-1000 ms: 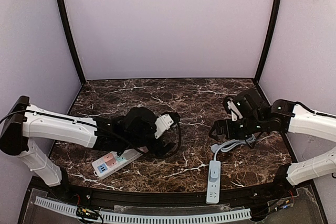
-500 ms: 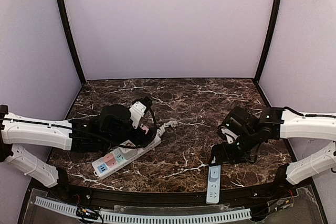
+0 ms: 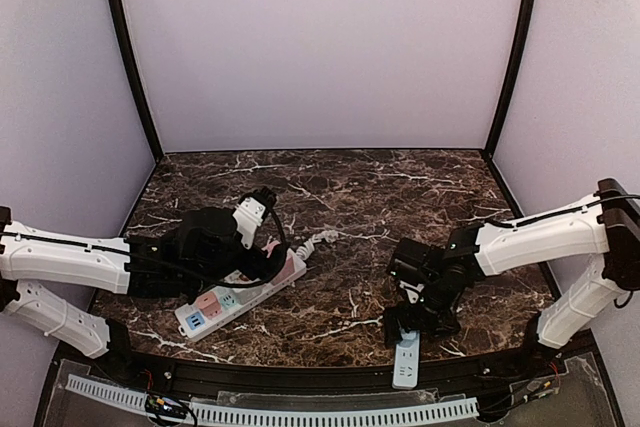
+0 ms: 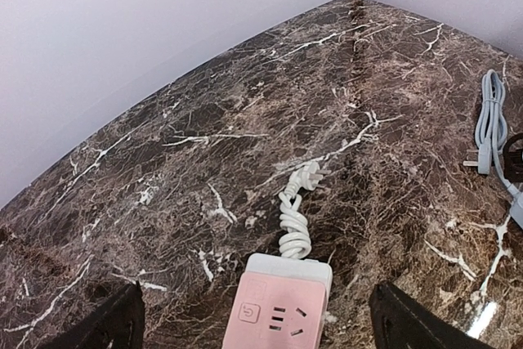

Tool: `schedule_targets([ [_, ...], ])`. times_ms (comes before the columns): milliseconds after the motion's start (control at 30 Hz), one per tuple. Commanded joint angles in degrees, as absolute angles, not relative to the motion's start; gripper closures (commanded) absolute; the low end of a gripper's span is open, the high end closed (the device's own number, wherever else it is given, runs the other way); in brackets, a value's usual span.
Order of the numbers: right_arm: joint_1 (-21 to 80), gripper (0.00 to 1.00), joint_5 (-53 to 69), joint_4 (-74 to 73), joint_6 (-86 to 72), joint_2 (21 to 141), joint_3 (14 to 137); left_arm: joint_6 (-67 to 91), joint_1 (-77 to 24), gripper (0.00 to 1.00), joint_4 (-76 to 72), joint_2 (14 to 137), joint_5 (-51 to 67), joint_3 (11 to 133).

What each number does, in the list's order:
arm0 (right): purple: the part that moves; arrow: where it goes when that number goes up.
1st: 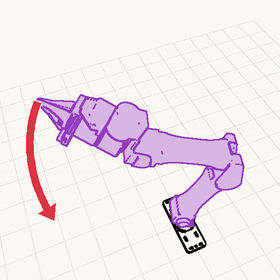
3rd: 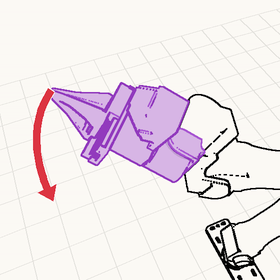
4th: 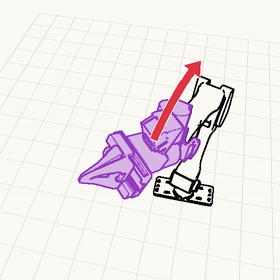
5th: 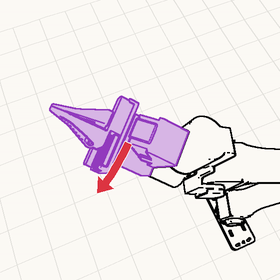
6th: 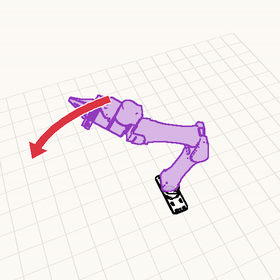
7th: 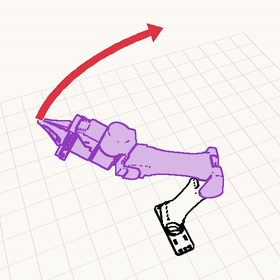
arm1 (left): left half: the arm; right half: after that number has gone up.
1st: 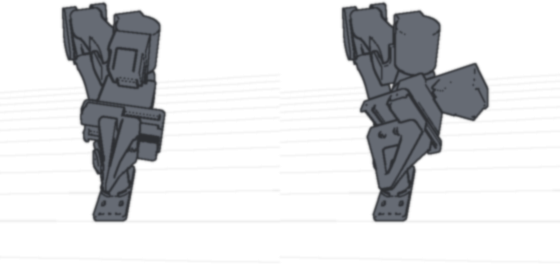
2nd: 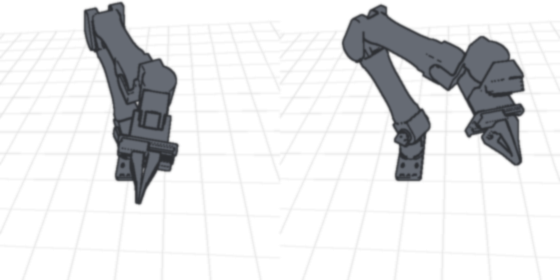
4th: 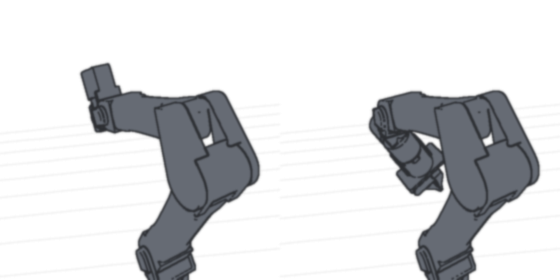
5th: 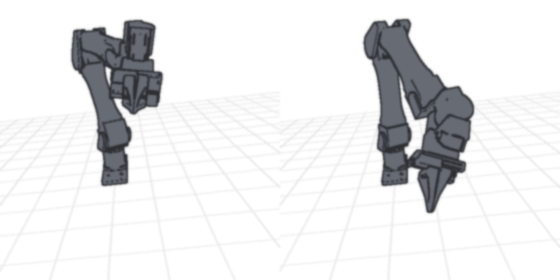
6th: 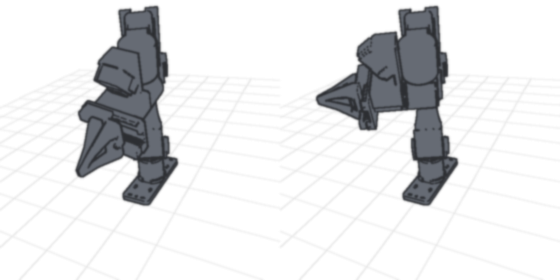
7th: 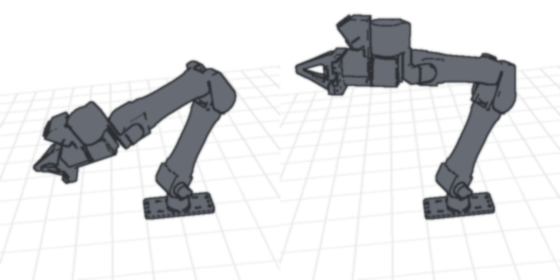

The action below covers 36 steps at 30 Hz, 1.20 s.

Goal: Insert the plug

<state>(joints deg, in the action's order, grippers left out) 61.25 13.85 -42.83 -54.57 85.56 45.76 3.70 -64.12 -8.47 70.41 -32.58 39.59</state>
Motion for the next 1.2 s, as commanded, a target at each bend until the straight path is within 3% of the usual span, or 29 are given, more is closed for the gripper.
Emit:
schedule_targets([
  [0, 62.1, 0.01, 15.2, -39.2, -55.6, 87.0, 46.4, 4.2, -63.8, 0.05, -9.8, 70.1, -32.9, 38.6],
  [67, 62.1, 0.06, 15.0, -38.3, -55.5, 87.3, 46.6, 4.2, -63.7, 0.05, -10.0, 69.8, -32.7, 38.3],
  [200, 62.1, 0.43, 13.7, -37.2, -54.7, 87.9, 47.5, 4.2, -63.7, 0.06, -10.3, 69.7, -32.4, 37.9],
  [500, 62.1, 0.77, 8.0, -41.2, -51.8, 93.1, 52.1, 4.1, -63.8, 0.08, -10.7, 69.5, -32.3, 37.3],
  [1000, 51.2, 0.76, -2.9, -37.3, -38.5, 108.1, 71.0, 3.8, -63.3, 0.1, -11.3, 67.6, -36.3, 34.8],
  [1167, 48.7, 0.69, -4.7, -36.9, -36.2, 111.8, 77.7, 4.1, -62.1, 0.1, -11.5, 66.2, -37.5, 33.4],
])
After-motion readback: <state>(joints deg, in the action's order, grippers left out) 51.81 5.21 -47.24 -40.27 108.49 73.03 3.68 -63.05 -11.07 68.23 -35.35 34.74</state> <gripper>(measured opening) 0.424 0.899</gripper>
